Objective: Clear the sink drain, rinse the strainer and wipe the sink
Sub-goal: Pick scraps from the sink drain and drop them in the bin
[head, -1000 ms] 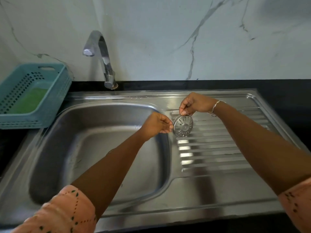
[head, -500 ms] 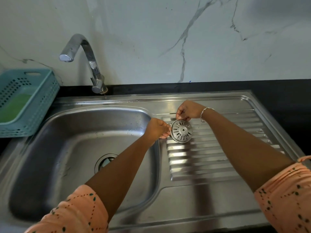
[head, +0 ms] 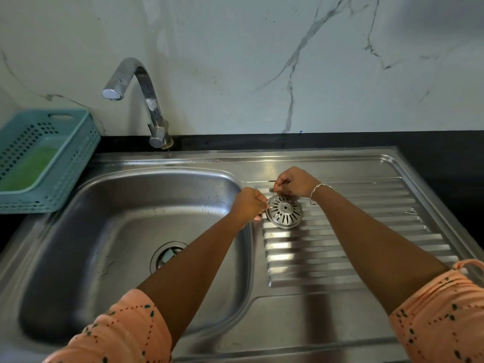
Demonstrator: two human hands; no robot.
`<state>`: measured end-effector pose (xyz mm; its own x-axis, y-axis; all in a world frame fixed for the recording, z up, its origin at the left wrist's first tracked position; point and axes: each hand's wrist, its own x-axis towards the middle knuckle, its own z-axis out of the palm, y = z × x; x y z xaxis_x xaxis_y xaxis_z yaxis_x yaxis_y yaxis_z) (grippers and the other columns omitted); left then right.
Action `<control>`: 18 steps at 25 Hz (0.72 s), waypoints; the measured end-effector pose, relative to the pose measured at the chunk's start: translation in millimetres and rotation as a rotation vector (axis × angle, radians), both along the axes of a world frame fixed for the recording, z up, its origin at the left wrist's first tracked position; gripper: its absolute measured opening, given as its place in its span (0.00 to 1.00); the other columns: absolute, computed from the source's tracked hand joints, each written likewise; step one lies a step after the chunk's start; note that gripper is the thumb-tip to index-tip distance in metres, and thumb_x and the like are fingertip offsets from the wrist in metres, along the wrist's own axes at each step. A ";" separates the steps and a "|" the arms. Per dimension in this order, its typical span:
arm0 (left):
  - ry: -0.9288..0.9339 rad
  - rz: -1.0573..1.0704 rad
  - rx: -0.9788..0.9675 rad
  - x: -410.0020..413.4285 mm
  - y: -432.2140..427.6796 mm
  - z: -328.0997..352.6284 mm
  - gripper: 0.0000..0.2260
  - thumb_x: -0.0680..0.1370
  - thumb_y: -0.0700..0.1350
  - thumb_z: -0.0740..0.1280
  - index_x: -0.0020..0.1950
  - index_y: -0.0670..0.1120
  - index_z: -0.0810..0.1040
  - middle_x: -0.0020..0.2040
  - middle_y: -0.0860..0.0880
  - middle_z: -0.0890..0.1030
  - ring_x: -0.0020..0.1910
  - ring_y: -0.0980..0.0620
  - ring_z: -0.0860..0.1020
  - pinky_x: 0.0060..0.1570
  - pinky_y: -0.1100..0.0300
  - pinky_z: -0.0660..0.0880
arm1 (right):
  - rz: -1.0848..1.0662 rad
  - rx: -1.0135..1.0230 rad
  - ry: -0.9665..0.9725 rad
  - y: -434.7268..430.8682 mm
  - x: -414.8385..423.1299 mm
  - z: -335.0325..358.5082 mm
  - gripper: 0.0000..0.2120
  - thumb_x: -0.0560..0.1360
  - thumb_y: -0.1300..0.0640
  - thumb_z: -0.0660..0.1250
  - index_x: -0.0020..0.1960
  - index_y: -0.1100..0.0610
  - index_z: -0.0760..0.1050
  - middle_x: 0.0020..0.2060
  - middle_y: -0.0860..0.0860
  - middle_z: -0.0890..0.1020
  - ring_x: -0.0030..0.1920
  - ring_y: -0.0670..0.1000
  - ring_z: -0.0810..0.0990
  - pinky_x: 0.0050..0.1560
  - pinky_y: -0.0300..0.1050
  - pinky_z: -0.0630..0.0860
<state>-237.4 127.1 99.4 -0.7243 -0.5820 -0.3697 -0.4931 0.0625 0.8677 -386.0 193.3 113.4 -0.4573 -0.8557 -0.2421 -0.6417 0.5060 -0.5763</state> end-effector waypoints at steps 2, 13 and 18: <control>-0.015 -0.014 -0.031 0.6 0.1 0.3 0.09 0.74 0.31 0.65 0.53 0.32 0.77 0.45 0.38 0.77 0.42 0.44 0.77 0.37 0.59 0.77 | -0.014 -0.017 0.011 1.1 1.8 0.2 0.06 0.73 0.65 0.67 0.47 0.66 0.82 0.46 0.62 0.84 0.42 0.51 0.77 0.39 0.37 0.72; 0.012 -0.082 -0.508 67.9 -25.2 -8.7 0.13 0.76 0.38 0.64 0.60 0.38 0.75 0.56 0.38 0.78 0.55 0.41 0.76 0.56 0.53 0.72 | -0.005 -0.195 0.253 2.7 58.1 0.7 0.13 0.75 0.62 0.64 0.59 0.59 0.76 0.58 0.58 0.75 0.58 0.57 0.74 0.61 0.46 0.69; -0.115 -0.184 -0.757 128.8 -54.6 -25.0 0.23 0.77 0.46 0.63 0.71 0.44 0.63 0.73 0.43 0.64 0.71 0.45 0.63 0.69 0.55 0.62 | 0.140 -0.135 0.422 -13.2 108.9 -15.6 0.22 0.76 0.57 0.64 0.69 0.57 0.65 0.70 0.58 0.66 0.69 0.59 0.64 0.70 0.48 0.62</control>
<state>-108.6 72.4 74.4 -0.8149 -0.5796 0.0010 -0.5014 0.7058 0.5005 -277.1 180.1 97.8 -0.3695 -0.9274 0.0581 -0.8913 0.3360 -0.3046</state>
